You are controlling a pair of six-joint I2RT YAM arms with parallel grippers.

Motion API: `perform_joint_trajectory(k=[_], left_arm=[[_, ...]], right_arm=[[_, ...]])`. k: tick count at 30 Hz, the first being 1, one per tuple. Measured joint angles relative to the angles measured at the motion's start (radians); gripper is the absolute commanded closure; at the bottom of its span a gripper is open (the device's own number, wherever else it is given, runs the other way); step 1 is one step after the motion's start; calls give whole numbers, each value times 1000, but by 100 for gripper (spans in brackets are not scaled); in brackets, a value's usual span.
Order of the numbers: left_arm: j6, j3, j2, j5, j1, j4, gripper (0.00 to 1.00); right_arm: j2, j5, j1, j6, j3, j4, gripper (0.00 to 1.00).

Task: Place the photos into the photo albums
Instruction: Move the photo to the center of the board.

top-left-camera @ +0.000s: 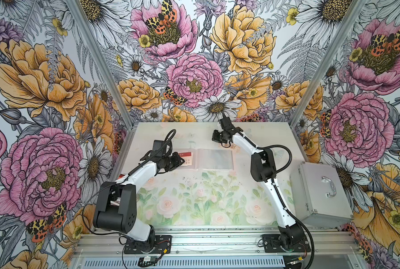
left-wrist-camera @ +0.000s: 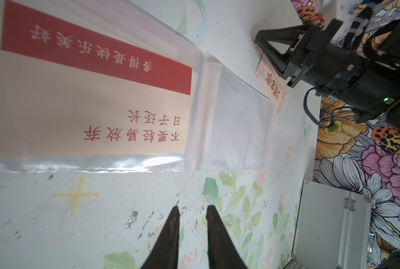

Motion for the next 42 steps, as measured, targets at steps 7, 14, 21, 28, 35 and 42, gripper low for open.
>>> perform_joint_trajectory(k=[7, 14, 21, 28, 35, 42], left_arm=[[0, 0, -2, -3, 0, -3, 77], [0, 2, -1, -3, -3, -3, 77], [0, 21, 15, -7, -25, -2, 77], [0, 21, 20, -18, -32, -3, 77], [0, 70, 66, -25, -69, -11, 77], [-2, 195, 160, -29, -142, -13, 77]], right_arm=[[-47, 51, -15, -9, -106, 34, 89], [-175, 107, -48, -36, -312, 56, 91], [-272, 160, -93, -61, -468, 67, 92], [-401, 189, -127, -64, -680, 114, 92], [-573, 191, -141, -56, -956, 180, 92], [-728, 186, -142, -34, -1182, 222, 92]])
